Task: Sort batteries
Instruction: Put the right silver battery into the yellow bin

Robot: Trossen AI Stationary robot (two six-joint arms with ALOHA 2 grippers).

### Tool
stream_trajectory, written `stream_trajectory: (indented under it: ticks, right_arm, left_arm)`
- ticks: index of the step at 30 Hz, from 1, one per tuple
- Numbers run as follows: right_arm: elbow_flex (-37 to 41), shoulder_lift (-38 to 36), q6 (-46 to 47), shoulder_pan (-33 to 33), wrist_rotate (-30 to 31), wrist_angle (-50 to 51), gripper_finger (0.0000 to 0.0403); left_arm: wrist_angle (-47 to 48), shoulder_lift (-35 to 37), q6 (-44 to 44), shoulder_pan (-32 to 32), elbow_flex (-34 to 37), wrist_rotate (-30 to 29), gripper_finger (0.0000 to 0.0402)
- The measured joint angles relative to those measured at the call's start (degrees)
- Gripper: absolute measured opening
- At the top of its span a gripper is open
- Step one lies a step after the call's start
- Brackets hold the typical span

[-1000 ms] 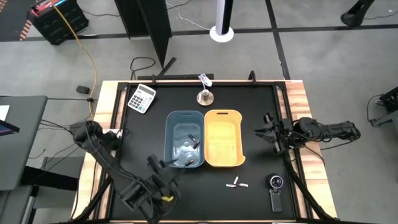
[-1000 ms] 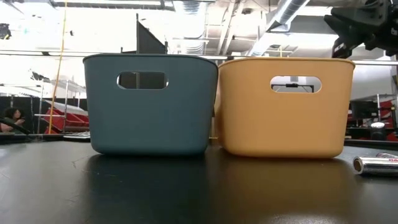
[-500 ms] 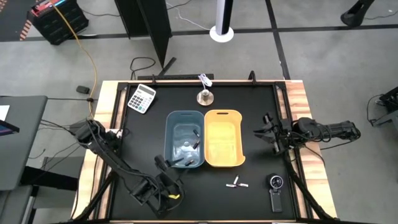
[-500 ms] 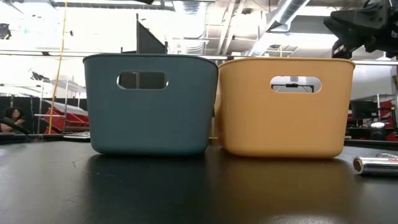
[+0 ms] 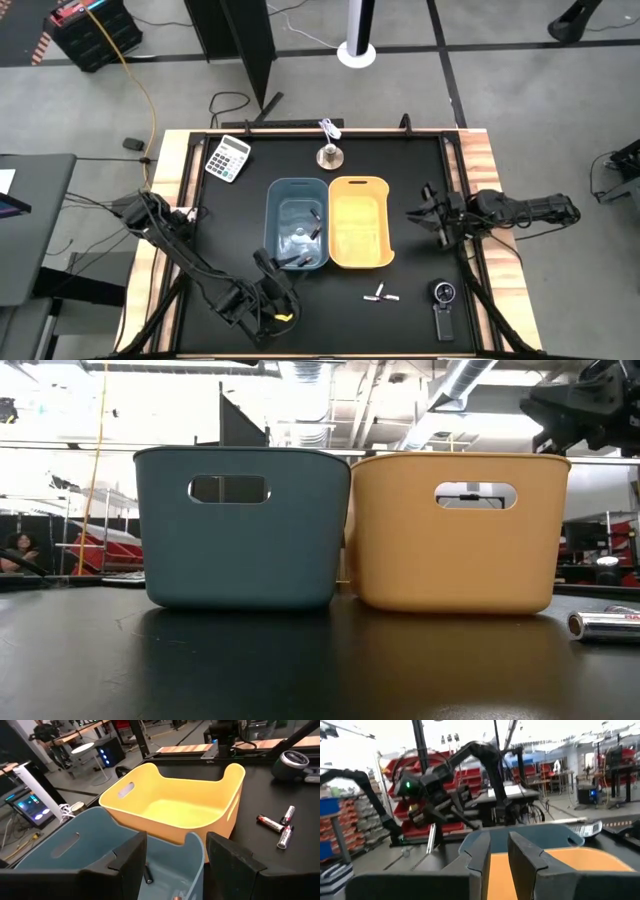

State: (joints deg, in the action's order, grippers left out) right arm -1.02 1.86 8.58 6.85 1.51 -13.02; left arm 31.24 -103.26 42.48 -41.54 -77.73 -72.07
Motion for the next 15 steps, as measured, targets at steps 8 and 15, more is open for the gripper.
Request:
stream_trajectory:
  ticks: [8,15]
  right_arm:
    - [-3.04,8.49,-2.64,5.50,2.31,-0.51,0.0084]
    - [-7.31,18.01,-4.13,10.14,6.95,-0.28,0.0092]
  left_arm:
    - [-1.28,0.00,-1.21,0.15,0.00,0.02,0.0199]
    - [-1.26,0.00,-1.74,0.31,0.00,0.02,0.0199]
